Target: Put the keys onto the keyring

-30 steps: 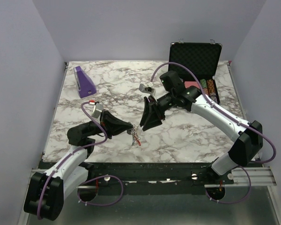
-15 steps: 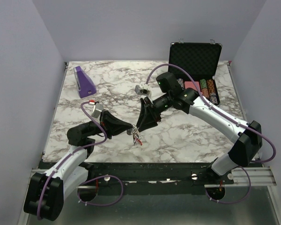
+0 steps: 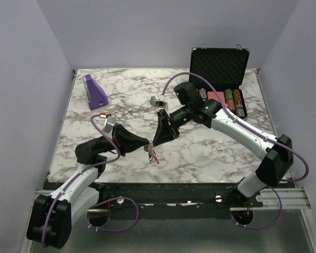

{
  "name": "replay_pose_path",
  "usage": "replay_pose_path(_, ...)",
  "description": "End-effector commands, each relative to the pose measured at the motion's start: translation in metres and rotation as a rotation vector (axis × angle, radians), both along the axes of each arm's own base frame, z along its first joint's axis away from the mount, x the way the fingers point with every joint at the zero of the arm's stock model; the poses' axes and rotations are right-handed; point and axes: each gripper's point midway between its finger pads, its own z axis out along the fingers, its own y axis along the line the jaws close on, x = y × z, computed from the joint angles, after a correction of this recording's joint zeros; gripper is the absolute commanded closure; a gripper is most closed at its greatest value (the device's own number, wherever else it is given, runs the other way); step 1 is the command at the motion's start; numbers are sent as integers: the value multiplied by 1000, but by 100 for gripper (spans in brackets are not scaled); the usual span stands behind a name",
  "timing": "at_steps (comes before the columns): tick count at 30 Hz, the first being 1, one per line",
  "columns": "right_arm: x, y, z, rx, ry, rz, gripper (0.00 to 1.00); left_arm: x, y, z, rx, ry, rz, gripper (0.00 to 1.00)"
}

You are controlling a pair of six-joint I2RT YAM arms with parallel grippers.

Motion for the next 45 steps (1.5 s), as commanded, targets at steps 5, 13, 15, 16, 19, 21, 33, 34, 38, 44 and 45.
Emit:
replay_pose_path(5,2,5,0,6,-22,-2,100,-22,11,44,-125,-326,50,100)
replay_pose_path(13,0,6,3,30,-12,-2,100,-20,16,54,-204,-337,125,100)
replay_pose_path(15,1,8,5,44,-12,-7,100,-20,16,58,-229,-336,135,100)
replay_pose_path(16,2,9,7,52,-15,-13,99,-21,15,60,-238,-337,134,100)
replay_pose_path(19,5,14,12,78,-22,-27,100,-21,14,66,-273,-340,145,100)
replay_pose_path(21,5,16,15,80,-9,-38,99,-21,14,68,-290,-341,153,100)
replay_pose_path(33,0,12,27,109,-20,-17,99,-30,14,61,-287,-336,134,100)
replay_pose_path(34,0,11,28,110,-20,-17,100,-30,14,60,-285,-336,135,100)
replay_pose_path(38,2,8,32,114,-15,-17,99,-32,14,54,-267,-324,122,100)
replay_pose_path(44,6,3,36,116,5,-27,99,-33,12,47,-239,-304,97,100)
replay_pose_path(45,6,3,36,115,9,-28,99,-33,12,46,-236,-303,95,100)
